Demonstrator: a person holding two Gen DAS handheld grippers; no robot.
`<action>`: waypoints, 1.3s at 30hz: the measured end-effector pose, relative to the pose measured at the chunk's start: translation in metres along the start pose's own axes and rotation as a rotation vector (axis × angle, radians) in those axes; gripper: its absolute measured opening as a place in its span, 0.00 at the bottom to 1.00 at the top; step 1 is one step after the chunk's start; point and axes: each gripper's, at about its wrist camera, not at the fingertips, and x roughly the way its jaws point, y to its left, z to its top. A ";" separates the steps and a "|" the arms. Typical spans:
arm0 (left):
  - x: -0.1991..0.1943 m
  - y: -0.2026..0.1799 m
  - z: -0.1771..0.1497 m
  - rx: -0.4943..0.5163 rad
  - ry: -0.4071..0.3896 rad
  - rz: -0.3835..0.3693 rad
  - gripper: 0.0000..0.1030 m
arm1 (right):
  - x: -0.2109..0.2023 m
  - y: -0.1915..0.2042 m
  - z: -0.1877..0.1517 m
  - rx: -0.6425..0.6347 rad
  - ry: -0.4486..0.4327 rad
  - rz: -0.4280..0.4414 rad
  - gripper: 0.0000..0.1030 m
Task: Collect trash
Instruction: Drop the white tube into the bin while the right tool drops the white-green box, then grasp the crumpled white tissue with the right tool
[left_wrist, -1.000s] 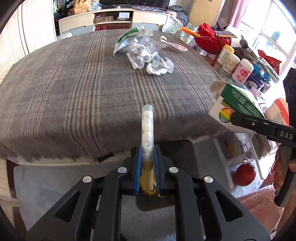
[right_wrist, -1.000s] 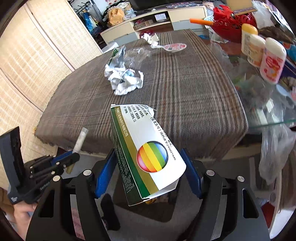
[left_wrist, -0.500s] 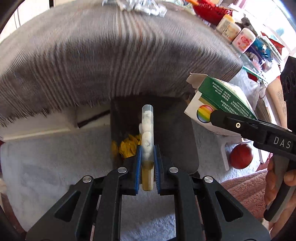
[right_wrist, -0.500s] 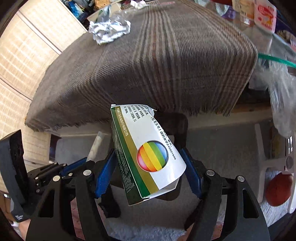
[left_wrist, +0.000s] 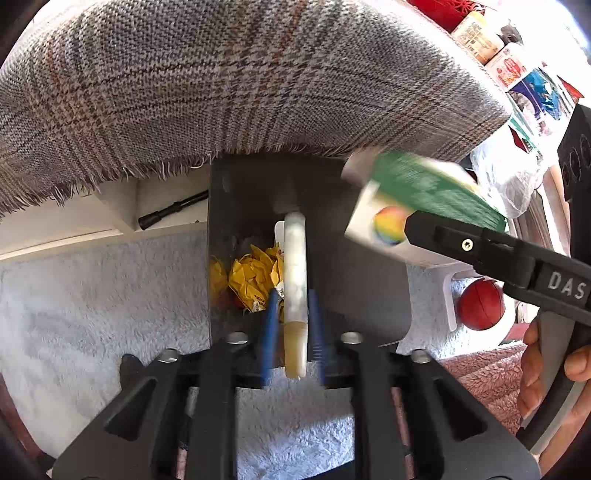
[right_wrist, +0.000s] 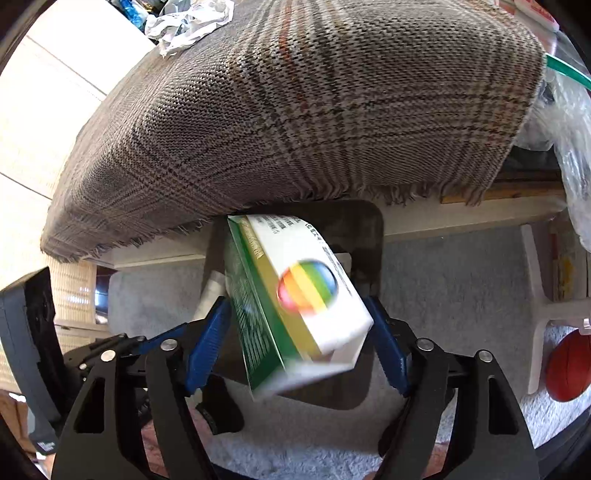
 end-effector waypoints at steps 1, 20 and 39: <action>0.000 0.000 0.000 -0.001 -0.002 0.009 0.40 | 0.000 0.000 0.000 0.004 -0.004 -0.005 0.83; -0.068 0.021 0.020 -0.007 -0.095 0.067 0.92 | -0.063 -0.016 0.024 0.029 -0.117 -0.036 0.95; -0.161 0.047 0.156 -0.022 -0.286 0.232 0.92 | -0.100 0.039 0.152 -0.105 -0.224 -0.015 0.74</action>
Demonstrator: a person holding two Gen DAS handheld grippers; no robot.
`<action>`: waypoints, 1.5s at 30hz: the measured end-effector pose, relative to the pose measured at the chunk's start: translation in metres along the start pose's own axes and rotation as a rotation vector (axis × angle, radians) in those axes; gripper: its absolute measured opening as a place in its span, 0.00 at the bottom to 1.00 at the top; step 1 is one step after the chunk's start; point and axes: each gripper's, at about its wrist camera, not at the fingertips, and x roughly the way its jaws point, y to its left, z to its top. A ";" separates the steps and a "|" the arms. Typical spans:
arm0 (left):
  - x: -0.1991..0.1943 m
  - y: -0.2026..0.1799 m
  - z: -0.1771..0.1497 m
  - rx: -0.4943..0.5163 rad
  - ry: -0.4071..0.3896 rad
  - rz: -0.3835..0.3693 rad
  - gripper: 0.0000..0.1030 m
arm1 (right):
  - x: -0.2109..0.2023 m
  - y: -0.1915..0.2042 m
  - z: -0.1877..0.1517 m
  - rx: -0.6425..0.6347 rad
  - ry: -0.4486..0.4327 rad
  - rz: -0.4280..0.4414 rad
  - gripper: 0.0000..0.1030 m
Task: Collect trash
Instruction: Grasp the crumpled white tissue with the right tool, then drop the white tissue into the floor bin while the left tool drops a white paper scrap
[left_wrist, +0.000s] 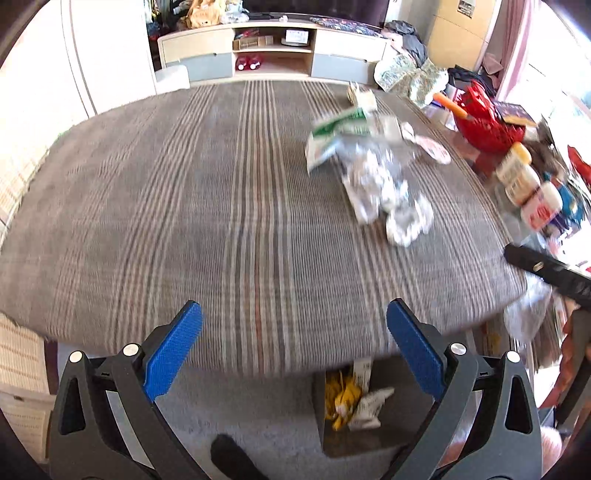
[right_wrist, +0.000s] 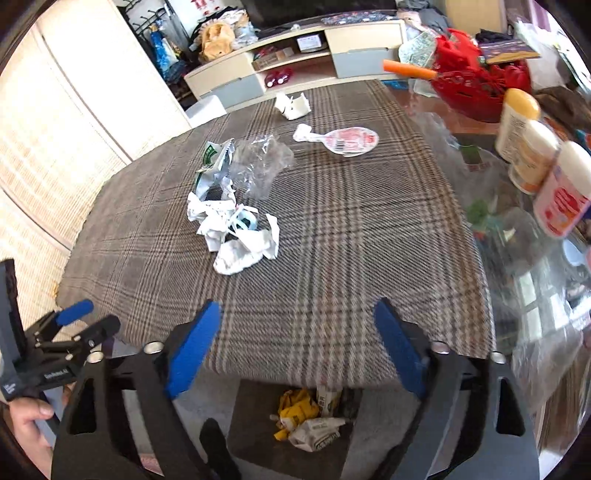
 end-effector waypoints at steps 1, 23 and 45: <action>0.002 -0.002 0.010 0.008 -0.003 0.014 0.92 | 0.008 0.002 0.005 0.004 0.015 0.011 0.65; 0.066 -0.023 0.097 -0.040 -0.022 -0.047 0.89 | 0.089 0.024 0.036 -0.054 0.052 0.075 0.10; 0.057 -0.055 0.107 0.096 -0.059 -0.098 0.04 | 0.044 -0.028 0.007 -0.051 0.029 -0.047 0.09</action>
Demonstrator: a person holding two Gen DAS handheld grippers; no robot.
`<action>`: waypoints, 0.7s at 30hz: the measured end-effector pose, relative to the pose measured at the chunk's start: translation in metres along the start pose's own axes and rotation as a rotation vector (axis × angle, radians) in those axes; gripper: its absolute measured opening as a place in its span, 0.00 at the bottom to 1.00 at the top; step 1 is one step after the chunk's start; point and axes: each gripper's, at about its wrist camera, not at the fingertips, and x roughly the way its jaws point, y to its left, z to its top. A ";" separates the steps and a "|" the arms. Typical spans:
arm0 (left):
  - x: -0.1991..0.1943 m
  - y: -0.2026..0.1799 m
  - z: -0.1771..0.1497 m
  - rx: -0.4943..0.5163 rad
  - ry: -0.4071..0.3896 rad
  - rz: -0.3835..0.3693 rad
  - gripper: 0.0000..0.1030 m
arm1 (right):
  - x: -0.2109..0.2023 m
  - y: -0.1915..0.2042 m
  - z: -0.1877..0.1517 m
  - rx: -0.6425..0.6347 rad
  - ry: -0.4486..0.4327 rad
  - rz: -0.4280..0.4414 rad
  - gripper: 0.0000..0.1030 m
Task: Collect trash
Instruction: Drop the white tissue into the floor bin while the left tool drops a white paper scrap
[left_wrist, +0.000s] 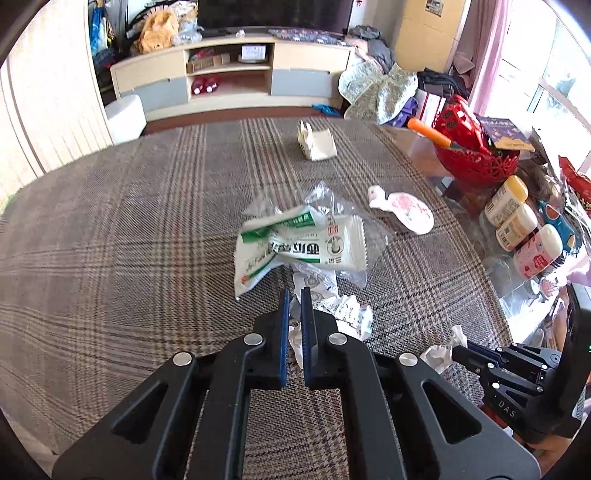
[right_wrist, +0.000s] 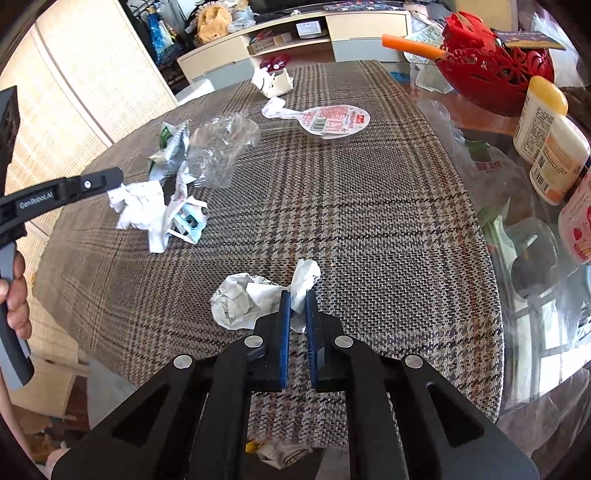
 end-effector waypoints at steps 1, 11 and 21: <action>-0.008 0.000 0.001 0.002 -0.013 0.007 0.04 | -0.003 0.002 0.000 -0.005 -0.003 -0.002 0.09; -0.083 -0.012 -0.031 0.036 -0.072 0.010 0.04 | -0.055 0.018 -0.010 -0.048 -0.056 0.020 0.09; -0.101 -0.029 -0.139 -0.002 -0.004 -0.075 0.04 | -0.078 0.030 -0.096 -0.073 0.003 0.056 0.09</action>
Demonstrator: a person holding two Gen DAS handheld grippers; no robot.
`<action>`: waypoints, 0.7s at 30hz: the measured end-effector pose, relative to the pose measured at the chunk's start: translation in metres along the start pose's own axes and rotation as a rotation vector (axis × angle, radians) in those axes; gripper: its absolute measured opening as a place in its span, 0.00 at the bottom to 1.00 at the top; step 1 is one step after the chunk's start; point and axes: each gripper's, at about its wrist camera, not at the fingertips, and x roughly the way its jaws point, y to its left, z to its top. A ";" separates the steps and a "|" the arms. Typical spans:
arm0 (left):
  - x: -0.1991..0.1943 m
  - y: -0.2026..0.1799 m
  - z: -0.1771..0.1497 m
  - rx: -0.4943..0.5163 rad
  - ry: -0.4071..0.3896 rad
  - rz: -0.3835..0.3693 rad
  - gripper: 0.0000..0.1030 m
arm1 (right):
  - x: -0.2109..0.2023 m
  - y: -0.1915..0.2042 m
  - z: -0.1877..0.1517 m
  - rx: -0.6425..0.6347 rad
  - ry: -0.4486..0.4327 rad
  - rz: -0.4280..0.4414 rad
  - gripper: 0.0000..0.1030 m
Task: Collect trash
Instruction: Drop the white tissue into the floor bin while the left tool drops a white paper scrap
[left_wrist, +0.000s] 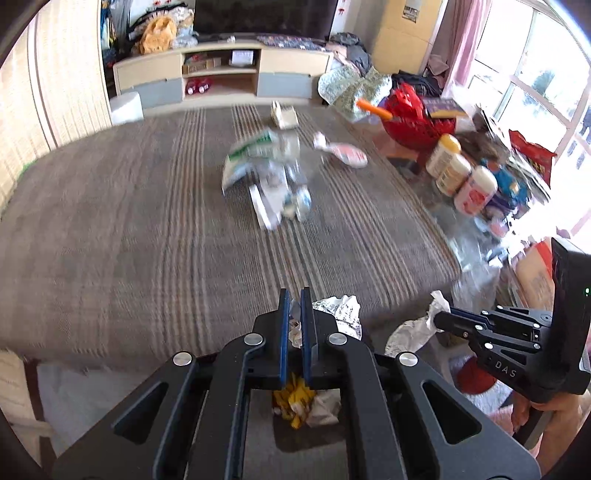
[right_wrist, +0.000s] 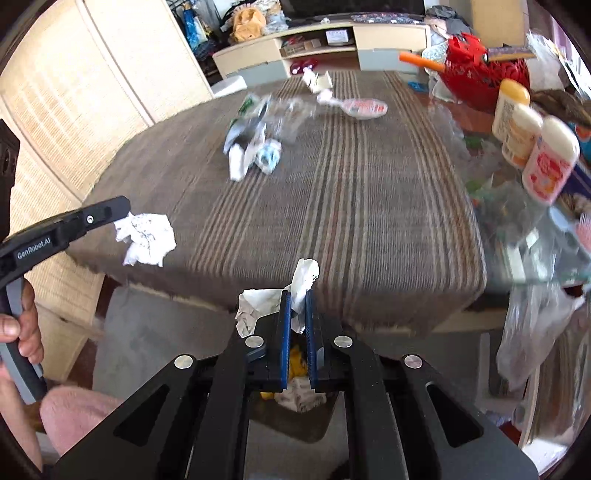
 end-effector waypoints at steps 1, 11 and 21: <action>0.006 -0.002 -0.018 -0.006 0.025 -0.014 0.04 | 0.005 0.001 -0.012 0.002 0.020 0.005 0.09; 0.056 0.000 -0.097 -0.083 0.138 -0.088 0.04 | 0.067 -0.006 -0.085 0.075 0.158 0.003 0.09; 0.097 -0.009 -0.122 -0.048 0.191 -0.093 0.04 | 0.097 -0.004 -0.115 0.074 0.195 -0.053 0.09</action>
